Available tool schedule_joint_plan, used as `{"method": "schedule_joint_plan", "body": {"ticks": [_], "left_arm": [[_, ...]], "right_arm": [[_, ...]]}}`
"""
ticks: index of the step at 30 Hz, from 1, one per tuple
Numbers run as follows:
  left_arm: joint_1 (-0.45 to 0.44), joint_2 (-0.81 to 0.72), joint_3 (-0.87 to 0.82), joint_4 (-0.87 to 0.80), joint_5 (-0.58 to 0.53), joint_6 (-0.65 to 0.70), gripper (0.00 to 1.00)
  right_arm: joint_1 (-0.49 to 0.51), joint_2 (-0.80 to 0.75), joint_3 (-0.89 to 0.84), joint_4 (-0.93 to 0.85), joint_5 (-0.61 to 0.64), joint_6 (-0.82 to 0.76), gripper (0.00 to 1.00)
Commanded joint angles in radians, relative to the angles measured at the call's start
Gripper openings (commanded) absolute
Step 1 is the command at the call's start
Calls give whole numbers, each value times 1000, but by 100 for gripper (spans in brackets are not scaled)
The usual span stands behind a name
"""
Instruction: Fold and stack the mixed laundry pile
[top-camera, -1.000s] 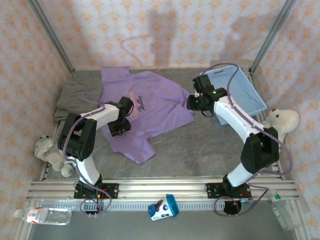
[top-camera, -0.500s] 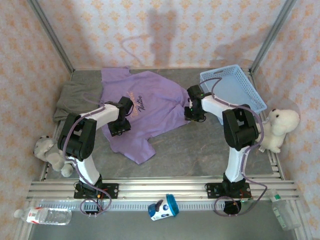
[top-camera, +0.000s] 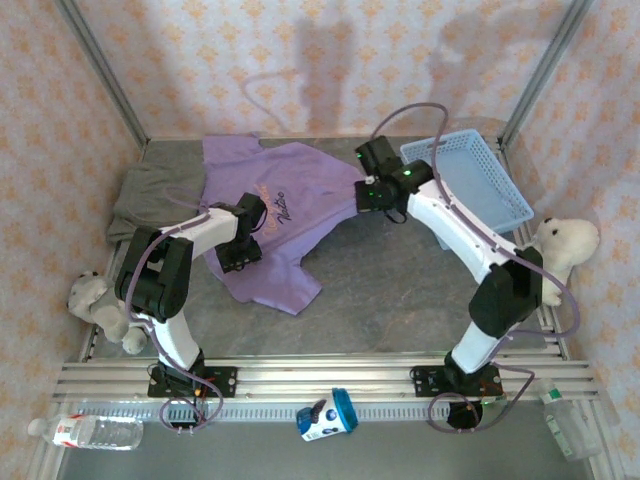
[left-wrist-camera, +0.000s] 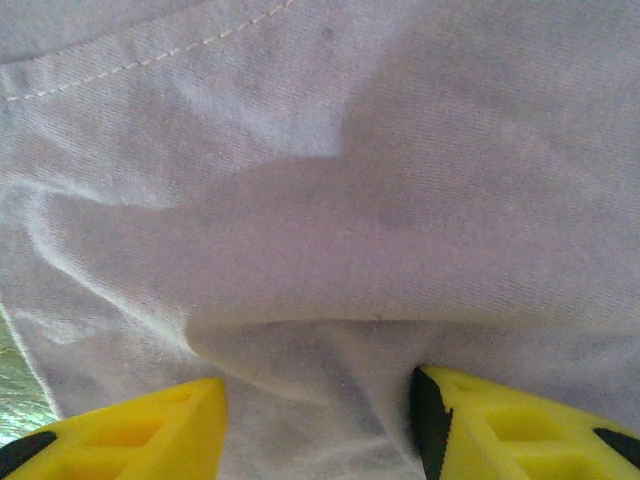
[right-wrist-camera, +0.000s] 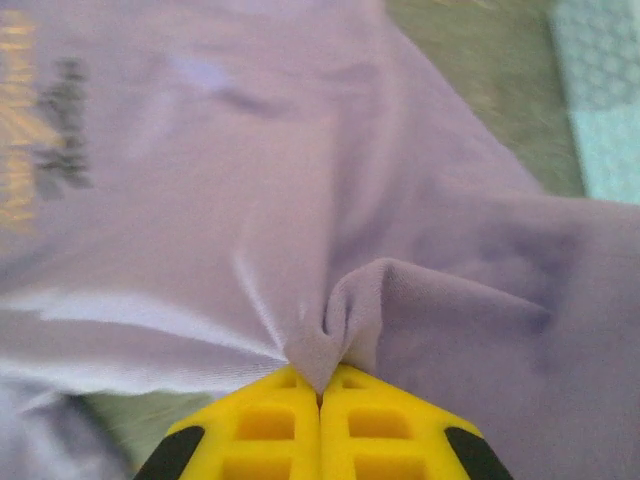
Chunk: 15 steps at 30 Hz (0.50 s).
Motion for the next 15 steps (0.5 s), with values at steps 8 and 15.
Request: {"method": "schedule_joint_plan", "body": {"ticks": [8,15], "left_arm": [[29,-16,-9,-71,-75,31,54],[52,1,60,-128,-126,99,56]], "right_arm": [[55,56,-190,-9,-183,119,50],[-67,-62,-350,84,-228,250,51]]}}
